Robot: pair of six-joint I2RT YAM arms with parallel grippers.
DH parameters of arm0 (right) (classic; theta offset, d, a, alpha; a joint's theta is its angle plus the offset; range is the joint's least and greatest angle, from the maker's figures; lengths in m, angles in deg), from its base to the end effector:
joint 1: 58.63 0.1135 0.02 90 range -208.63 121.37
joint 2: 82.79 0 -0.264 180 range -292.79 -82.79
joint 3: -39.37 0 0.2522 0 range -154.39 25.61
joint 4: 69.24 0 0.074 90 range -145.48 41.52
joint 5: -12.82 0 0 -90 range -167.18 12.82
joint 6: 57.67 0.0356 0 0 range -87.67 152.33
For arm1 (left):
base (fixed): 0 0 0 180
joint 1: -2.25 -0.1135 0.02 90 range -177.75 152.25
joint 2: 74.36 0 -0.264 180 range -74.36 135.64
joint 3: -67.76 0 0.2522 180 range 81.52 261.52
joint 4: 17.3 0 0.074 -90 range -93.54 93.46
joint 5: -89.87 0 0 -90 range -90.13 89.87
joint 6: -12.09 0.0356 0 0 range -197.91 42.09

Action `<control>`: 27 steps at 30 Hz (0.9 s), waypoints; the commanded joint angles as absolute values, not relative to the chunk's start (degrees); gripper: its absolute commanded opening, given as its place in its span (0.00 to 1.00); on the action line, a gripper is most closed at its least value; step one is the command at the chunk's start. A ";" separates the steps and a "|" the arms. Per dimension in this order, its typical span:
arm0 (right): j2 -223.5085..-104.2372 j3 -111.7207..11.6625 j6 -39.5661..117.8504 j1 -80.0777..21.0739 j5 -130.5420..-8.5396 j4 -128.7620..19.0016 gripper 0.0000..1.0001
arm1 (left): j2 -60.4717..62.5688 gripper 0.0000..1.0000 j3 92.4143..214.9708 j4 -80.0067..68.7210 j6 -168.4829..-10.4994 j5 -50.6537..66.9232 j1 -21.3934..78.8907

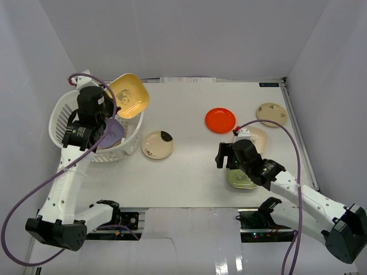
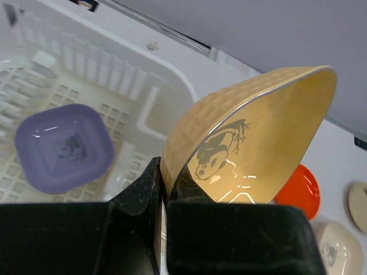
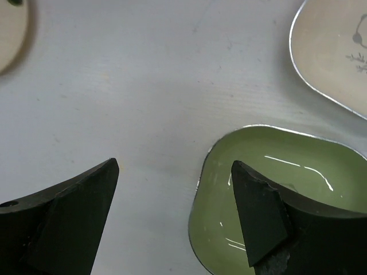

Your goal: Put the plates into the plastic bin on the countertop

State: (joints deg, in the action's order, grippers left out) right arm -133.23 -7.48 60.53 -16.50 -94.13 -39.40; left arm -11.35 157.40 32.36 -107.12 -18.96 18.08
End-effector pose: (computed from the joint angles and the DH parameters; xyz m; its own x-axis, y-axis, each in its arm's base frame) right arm 0.1506 0.1223 0.2417 -0.5780 0.0867 -0.8114 -0.2134 0.9437 0.2528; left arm 0.2194 -0.0503 0.4197 -0.3151 -0.3908 -0.8649 -0.2078 0.9176 -0.3389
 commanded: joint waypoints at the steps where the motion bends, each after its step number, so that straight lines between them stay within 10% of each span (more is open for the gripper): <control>1: -135.08 -5.86 61.94 -16.53 -98.45 -36.05 0.85 | -10.64 0.02 157.29 33.64 -108.32 -12.98 7.58; 19: -139.74 -0.06 63.53 -16.53 -97.05 -39.39 0.66 | -4.58 0.27 138.30 23.00 -116.23 -4.62 -17.97; 22: -140.62 -0.15 63.35 -16.53 -96.70 -39.92 0.64 | -1.42 0.51 137.95 22.83 -115.79 -2.94 -17.97; 25: -141.50 0.29 63.35 -16.53 -95.64 -40.97 0.59 | -1.32 0.97 138.39 22.13 -114.65 -0.22 -17.97; 27: -142.12 0.73 63.35 -16.44 -95.20 -41.67 0.54 | -2.19 0.98 139.44 22.04 -113.86 3.03 -18.05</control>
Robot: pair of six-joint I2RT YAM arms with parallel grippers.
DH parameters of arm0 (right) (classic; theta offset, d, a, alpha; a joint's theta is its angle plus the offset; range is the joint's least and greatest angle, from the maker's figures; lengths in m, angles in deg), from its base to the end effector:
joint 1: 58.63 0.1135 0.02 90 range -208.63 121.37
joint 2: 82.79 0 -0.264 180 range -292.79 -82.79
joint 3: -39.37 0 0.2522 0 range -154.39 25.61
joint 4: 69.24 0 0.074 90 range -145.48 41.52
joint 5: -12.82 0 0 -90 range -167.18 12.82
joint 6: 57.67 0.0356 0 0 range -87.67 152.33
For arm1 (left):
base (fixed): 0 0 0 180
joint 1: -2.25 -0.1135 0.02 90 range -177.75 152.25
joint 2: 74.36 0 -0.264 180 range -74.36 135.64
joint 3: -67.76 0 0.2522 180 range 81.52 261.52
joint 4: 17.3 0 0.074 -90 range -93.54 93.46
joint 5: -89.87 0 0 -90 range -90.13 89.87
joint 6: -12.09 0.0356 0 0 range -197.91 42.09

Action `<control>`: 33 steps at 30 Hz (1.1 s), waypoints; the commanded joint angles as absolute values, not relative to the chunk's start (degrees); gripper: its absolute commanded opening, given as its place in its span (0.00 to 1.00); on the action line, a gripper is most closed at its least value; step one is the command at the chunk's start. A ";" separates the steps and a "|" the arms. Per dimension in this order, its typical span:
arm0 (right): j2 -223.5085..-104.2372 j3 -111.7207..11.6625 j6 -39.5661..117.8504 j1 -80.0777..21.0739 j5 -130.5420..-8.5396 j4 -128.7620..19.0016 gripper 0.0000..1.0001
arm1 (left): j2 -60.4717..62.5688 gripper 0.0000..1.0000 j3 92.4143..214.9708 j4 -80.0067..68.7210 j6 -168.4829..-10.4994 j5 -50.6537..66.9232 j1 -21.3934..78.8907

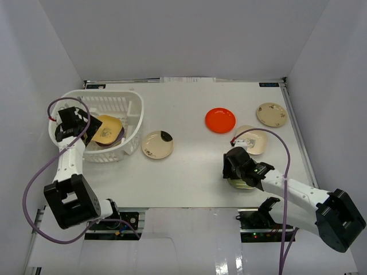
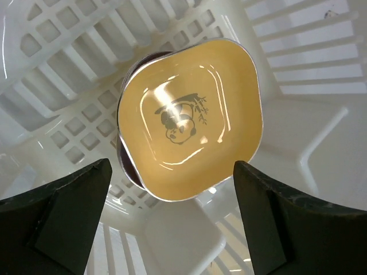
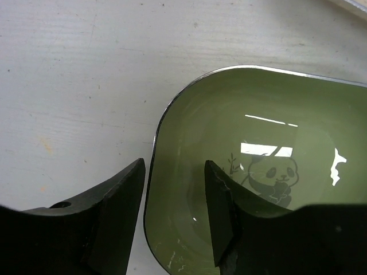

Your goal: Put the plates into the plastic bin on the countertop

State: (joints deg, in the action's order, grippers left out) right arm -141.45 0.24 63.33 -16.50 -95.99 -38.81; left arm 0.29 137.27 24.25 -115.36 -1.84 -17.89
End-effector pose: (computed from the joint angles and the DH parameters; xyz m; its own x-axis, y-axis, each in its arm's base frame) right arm 0.1484 0.1187 0.1722 -0.7345 -0.0070 -0.6786 -0.1200 0.9855 0.1197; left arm 0.2592 0.0962 0.2657 -0.3214 -0.7652 -0.5578 -0.7039 0.5871 -0.3999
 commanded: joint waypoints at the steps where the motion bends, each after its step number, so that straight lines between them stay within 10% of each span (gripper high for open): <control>1: -142.29 0.91 63.44 -16.53 -94.85 -41.85 0.52 | -3.50 0.98 140.66 22.12 -113.51 3.65 -18.05; 8: -140.99 1.00 62.83 -16.44 -93.10 -42.73 0.09 | -12.81 0.98 144.28 23.09 -114.03 13.93 -15.51; 22: -145.88 -19.19 51.23 6.49 -97.30 -34.65 0.08 | -26.63 0.87 136.98 33.02 -111.49 31.33 12.25; 33: -152.75 -27.65 36.12 13.87 -93.44 -39.83 0.08 | -21.98 0.86 131.37 31.98 -113.67 21.94 28.78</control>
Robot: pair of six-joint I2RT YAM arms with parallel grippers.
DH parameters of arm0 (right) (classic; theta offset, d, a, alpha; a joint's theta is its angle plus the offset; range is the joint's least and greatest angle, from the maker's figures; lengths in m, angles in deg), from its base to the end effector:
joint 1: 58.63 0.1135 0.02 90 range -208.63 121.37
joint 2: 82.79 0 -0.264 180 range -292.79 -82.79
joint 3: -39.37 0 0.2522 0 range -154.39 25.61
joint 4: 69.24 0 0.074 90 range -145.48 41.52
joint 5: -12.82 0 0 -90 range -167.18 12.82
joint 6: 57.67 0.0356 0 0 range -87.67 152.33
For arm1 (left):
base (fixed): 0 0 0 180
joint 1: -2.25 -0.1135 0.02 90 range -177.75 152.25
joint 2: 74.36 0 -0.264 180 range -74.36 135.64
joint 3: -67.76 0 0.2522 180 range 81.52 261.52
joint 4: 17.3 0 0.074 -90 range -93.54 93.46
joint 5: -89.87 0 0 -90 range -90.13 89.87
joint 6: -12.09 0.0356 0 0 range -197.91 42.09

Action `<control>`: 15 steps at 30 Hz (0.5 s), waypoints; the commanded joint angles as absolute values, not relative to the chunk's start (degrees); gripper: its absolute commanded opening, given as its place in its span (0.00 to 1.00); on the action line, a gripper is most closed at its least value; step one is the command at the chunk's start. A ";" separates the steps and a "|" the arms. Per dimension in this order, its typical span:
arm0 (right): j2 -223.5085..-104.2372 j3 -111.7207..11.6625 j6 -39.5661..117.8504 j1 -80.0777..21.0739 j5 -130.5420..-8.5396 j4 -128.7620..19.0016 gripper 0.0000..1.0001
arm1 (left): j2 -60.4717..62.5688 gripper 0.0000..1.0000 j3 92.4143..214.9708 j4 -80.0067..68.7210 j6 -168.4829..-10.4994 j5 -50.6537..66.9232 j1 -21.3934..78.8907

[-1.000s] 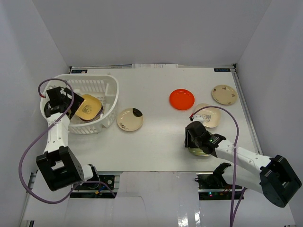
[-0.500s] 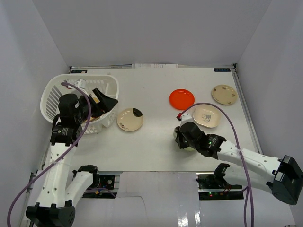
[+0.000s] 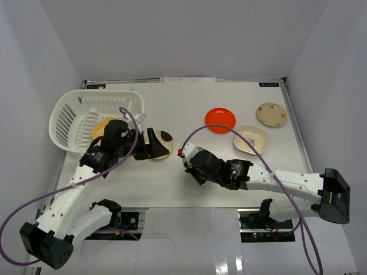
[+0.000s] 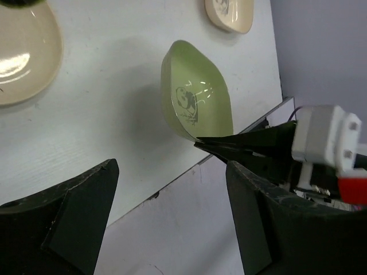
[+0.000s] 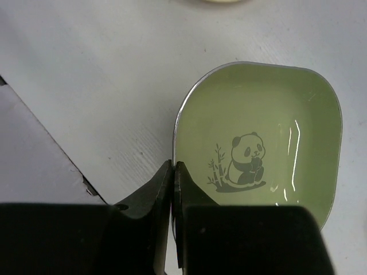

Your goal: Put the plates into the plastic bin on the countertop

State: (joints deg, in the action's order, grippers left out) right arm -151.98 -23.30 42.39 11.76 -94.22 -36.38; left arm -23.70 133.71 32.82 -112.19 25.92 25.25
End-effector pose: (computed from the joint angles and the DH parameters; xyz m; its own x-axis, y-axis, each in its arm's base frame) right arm 0.0972 0.2417 0.2631 -0.3537 -0.4951 -0.7935 -0.7748 0.6304 -0.0480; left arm 0.1623 -0.0859 0.3237 -0.8190 -0.2021 -0.5370 0.2681 0.6926 -0.6696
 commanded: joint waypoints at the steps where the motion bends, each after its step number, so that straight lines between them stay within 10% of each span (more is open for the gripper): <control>1: -153.19 -28.09 34.63 14.49 -93.62 -39.92 0.08 | -20.50 0.86 130.84 31.19 -114.29 21.15 30.10; 11: -154.69 -29.77 33.38 20.38 -97.22 -41.23 0.08 | -12.41 0.86 127.84 20.02 -118.60 19.56 35.29; 15: -153.90 -28.19 33.65 20.74 -97.66 -42.99 0.08 | -9.32 0.66 126.61 18.70 -118.87 18.07 37.66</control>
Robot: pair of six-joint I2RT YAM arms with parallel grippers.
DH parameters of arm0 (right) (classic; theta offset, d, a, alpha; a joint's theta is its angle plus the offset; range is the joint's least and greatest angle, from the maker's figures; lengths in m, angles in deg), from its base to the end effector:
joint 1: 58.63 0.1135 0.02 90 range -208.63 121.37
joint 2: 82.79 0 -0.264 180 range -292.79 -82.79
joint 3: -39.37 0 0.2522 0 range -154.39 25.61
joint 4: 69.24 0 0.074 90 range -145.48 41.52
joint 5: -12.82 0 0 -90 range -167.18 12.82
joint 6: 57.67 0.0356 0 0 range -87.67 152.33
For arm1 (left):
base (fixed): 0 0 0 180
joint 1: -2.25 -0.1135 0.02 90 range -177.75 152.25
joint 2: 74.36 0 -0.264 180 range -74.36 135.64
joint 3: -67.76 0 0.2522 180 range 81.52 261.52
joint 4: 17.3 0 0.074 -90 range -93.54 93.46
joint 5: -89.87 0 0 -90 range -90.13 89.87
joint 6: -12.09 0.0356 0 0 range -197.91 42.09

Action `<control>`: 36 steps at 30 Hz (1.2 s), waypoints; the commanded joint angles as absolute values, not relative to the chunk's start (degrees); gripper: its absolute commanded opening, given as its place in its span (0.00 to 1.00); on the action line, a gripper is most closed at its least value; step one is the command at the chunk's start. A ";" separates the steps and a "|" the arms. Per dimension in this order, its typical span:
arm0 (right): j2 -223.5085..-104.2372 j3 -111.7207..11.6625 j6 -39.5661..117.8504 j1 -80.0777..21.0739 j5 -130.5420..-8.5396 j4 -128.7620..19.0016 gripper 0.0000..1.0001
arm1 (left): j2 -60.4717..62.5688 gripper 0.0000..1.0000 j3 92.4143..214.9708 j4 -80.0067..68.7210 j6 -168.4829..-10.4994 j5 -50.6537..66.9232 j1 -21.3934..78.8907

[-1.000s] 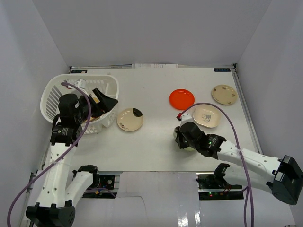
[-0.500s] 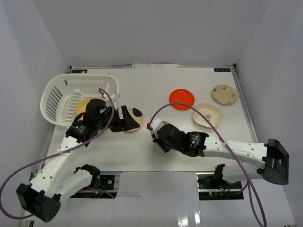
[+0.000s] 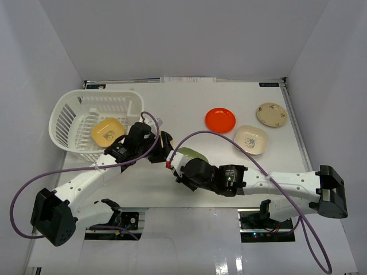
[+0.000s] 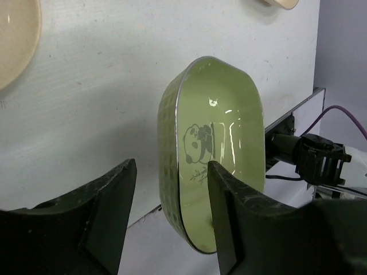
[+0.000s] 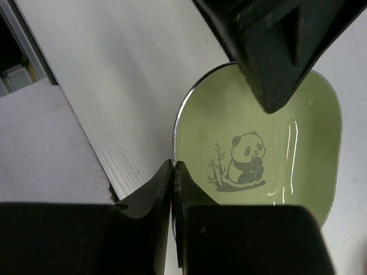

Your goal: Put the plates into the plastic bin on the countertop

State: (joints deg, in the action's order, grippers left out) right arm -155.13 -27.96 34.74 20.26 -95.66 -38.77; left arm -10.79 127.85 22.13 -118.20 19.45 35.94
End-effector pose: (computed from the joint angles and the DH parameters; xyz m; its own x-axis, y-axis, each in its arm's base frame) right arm 0.0648 0.2715 0.2805 -0.1488 -0.5507 -0.8213 -0.8754 0.4596 -0.1496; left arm 0.1872 -0.1392 0.2614 -0.9021 -0.1308 -0.4111 0.1881 0.7383 -0.6477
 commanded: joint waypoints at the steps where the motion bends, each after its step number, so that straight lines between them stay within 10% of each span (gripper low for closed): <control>1: -153.72 -27.92 33.73 20.82 -97.83 -43.08 0.08 | -8.71 0.61 126.00 18.52 -118.87 17.89 37.93; 4: -153.20 -27.48 33.73 21.09 -98.71 -43.70 0.08 | -7.04 0.52 125.73 17.99 -118.87 17.46 38.63; 8: -152.23 -27.04 34.08 21.26 -100.29 -43.87 0.09 | -7.12 0.12 127.30 18.34 -118.52 15.35 38.72; 14: -148.20 -25.81 37.59 21.35 -103.19 -42.30 0.73 | -7.56 0.00 133.72 22.46 -117.20 8.16 38.72; 19: -140.20 -25.55 41.37 21.35 -106.35 -42.55 0.97 | -7.38 0.00 145.65 27.74 -113.86 0.32 34.96; 36: -126.21 -14.65 51.05 13.12 -120.27 -43.96 0.87 | -6.25 0.00 141.30 23.54 -113.42 0.75 -15.32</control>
State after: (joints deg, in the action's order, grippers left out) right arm -126.74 -14.80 48.43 17.07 -118.68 -42.35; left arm -7.99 143.63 25.30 -112.74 -1.16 -14.39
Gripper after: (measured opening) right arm 0.870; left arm 0.100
